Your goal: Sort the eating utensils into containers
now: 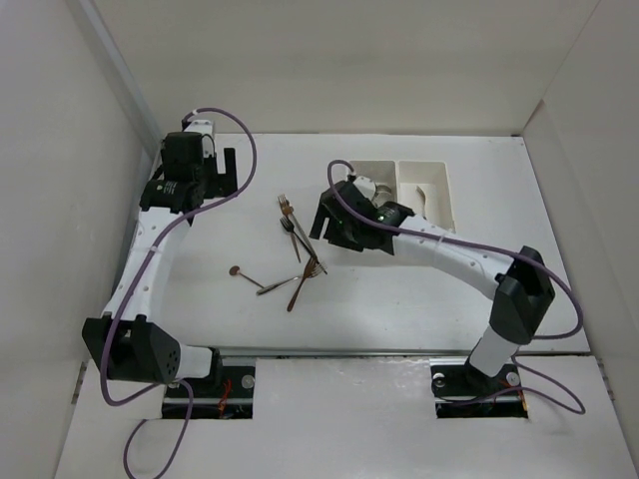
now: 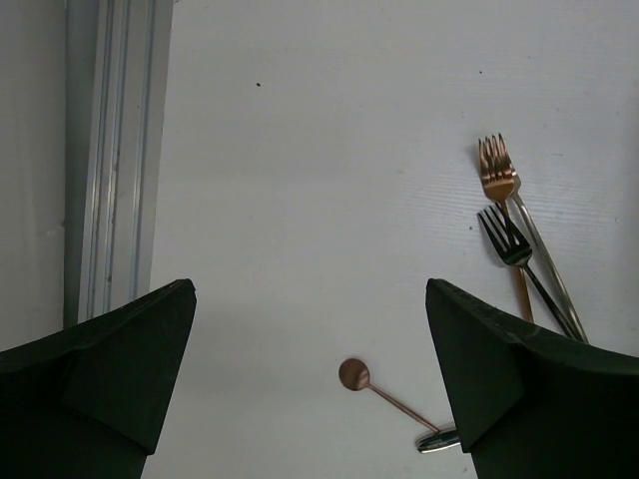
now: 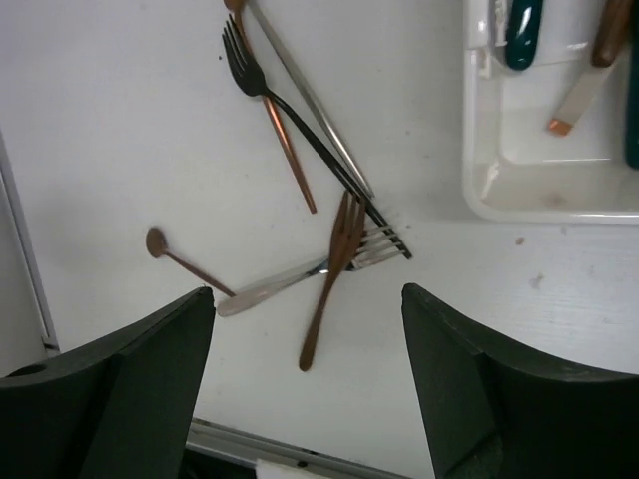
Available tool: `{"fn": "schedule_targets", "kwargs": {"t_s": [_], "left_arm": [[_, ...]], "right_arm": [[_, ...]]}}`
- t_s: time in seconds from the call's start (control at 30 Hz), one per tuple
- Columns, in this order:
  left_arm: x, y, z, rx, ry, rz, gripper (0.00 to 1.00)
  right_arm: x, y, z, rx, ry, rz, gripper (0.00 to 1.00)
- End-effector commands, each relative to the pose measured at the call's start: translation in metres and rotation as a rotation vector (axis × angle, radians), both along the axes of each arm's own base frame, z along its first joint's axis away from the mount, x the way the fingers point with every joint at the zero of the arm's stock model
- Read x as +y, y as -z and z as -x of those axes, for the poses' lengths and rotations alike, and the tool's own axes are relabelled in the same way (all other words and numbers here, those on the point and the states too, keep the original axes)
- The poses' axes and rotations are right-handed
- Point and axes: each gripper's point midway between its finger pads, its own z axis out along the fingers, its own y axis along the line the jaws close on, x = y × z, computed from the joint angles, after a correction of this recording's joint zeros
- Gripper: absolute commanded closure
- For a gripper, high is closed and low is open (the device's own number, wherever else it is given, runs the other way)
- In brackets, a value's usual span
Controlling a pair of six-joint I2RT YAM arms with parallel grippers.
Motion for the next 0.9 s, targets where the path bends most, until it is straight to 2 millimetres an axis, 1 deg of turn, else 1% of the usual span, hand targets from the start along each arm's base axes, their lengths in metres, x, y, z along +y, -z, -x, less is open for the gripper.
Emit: {"fn": "schedule_targets", "kwargs": {"t_s": [0.0, 0.03, 0.07, 0.1, 0.13, 0.17, 0.2, 0.23, 0.27, 0.37, 0.4, 0.43, 0.47, 0.5, 0.57, 0.6, 0.63, 0.67, 0.7, 0.77, 0.8, 0.83, 0.87], "left_arm": [[0.006, -0.019, -0.007, -0.061, -0.024, -0.006, 0.0], [0.005, -0.015, -0.009, -0.051, -0.029, 0.0, 0.0], [0.005, -0.015, -0.009, -0.051, -0.029, 0.0, 0.0], [0.005, -0.015, -0.009, -0.051, -0.029, 0.0, 0.0], [0.005, -0.011, -0.01, -0.04, -0.029, -0.001, 0.0], [0.005, -0.011, -0.01, -0.04, -0.029, -0.001, 0.0], [0.005, -0.007, -0.012, -0.03, -0.029, -0.002, 0.0], [0.005, -0.012, -0.013, -0.042, -0.029, -0.001, 0.0], [0.005, -0.007, -0.016, -0.027, -0.029, -0.002, 0.0], [0.007, -0.01, -0.023, -0.031, -0.045, -0.013, 0.0], [0.007, -0.015, -0.024, -0.043, -0.045, -0.012, 0.0], [0.007, -0.009, -0.024, -0.023, -0.045, -0.014, 0.0], [0.007, -0.013, -0.025, -0.032, -0.045, -0.013, 0.0], [0.009, -0.013, -0.025, -0.033, -0.054, -0.019, 0.0], [0.009, -0.015, -0.024, -0.031, -0.054, -0.02, 0.0], [0.009, -0.015, -0.024, -0.031, -0.054, -0.02, 0.0], [0.009, -0.015, -0.024, -0.031, -0.054, -0.02, 0.0], [0.009, -0.019, -0.025, -0.04, -0.054, -0.019, 0.0], [0.009, -0.019, -0.025, -0.041, -0.054, -0.019, 0.0], [0.009, -0.022, -0.023, -0.05, -0.054, -0.017, 0.0], [0.009, -0.027, -0.024, -0.06, -0.054, -0.016, 0.0], [0.009, -0.025, -0.023, -0.051, -0.054, -0.017, 0.0], [0.009, -0.025, -0.023, -0.051, -0.054, -0.017, 0.0]], "right_arm": [[0.021, 0.009, -0.008, 0.041, 0.117, -0.057, 0.2], [0.034, 0.019, -0.003, 0.05, 0.096, -0.03, 0.2], [0.042, 0.014, 0.004, 0.054, 0.071, -0.042, 0.2], [0.048, 0.032, 0.007, 0.081, 0.061, -0.002, 0.2], [0.05, 0.04, 0.009, 0.109, 0.051, 0.014, 0.2], [0.058, 0.045, 0.015, 0.132, 0.027, 0.02, 0.2], [0.061, 0.064, 0.018, 0.169, 0.016, 0.042, 0.21], [0.063, 0.07, 0.021, 0.188, -0.003, 0.051, 0.21], [0.068, 0.074, 0.024, 0.209, -0.022, 0.034, 0.22], [0.071, 0.087, 0.03, 0.218, -0.041, 0.058, 0.25], [0.077, 0.087, 0.039, 0.214, -0.073, 0.067, 0.25], [0.079, 0.092, 0.043, 0.22, -0.082, 0.077, 0.27], [0.079, 0.098, 0.045, 0.231, -0.096, 0.091, 0.27], [0.084, 0.098, 0.053, 0.246, -0.119, 0.082, 0.27], [0.08, 0.111, 0.061, 0.286, -0.119, 0.094, 0.28], [0.079, 0.118, 0.061, 0.294, -0.118, 0.106, 0.28], [0.08, 0.118, 0.061, 0.298, -0.109, 0.1, 0.28], [0.073, 0.133, 0.062, 0.316, -0.098, 0.144, 0.28], [0.07, 0.14, 0.065, 0.336, -0.082, 0.16, 0.28], [0.067, 0.146, 0.062, 0.342, -0.059, 0.196, 0.29], [0.067, 0.155, 0.067, 0.356, -0.065, 0.221, 0.31], [0.066, 0.156, 0.065, 0.346, -0.059, 0.227, 0.31], [0.07, 0.158, 0.07, 0.342, -0.085, 0.239, 0.31]]}}
